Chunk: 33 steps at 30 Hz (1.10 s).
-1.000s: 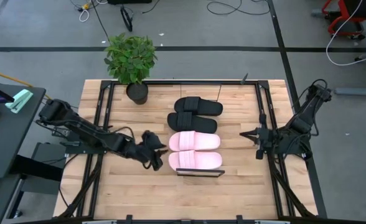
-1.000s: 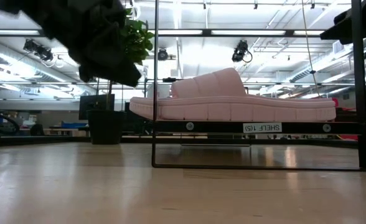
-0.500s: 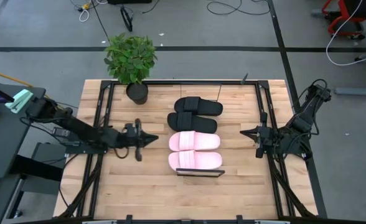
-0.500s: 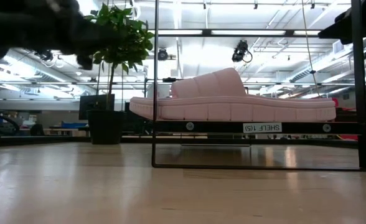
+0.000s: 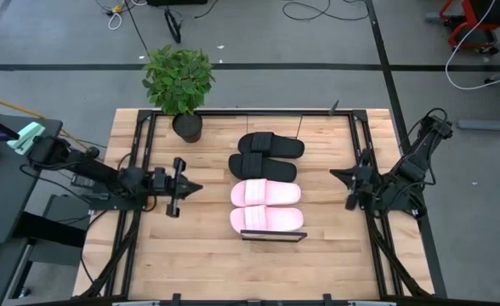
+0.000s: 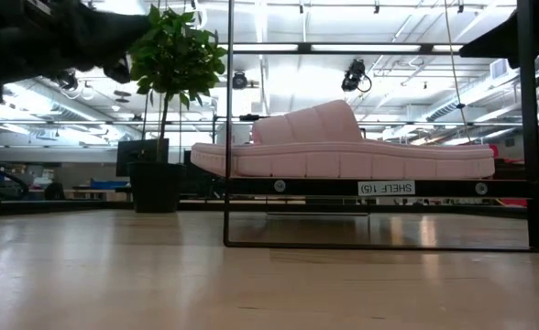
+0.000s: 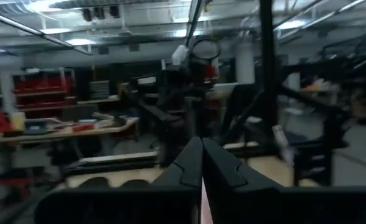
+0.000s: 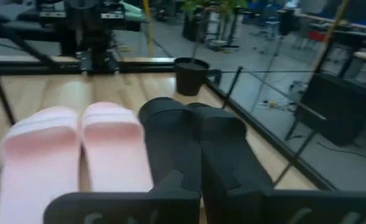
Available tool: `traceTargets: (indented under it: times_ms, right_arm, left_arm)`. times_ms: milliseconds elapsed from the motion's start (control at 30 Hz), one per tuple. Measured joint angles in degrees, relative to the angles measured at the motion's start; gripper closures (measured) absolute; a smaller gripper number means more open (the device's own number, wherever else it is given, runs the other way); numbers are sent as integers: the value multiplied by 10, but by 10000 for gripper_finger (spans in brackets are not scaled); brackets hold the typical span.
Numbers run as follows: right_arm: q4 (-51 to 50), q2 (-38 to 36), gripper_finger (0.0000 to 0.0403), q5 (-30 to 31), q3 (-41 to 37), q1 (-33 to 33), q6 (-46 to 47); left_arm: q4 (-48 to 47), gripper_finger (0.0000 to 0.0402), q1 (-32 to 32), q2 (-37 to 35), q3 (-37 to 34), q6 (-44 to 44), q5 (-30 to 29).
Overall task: Pick and place slides into the shelf
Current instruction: Return to Home Position
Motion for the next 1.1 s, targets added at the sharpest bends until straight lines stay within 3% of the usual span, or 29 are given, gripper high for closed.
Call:
traceTargets:
  times_ms: [167,367,633,833,1100]
  right_arm:
    - [-1,2,402,9,0,-20,16]
    - [-2,5,402,8,0,-48,25]
    - [-1,18,402,2,0,-58,42]
    - [-1,37,402,2,0,-59,61]
    - [-1,46,402,2,0,-59,71]
  left_arm:
    - [-13,396,93,-32,0,-20,108]
    - [-51,386,217,-77,0,-134,244]
    - [-64,394,313,-176,0,-257,385]
    - [-129,396,320,-263,0,-281,380]
    - [-245,397,250,-344,0,-238,288]
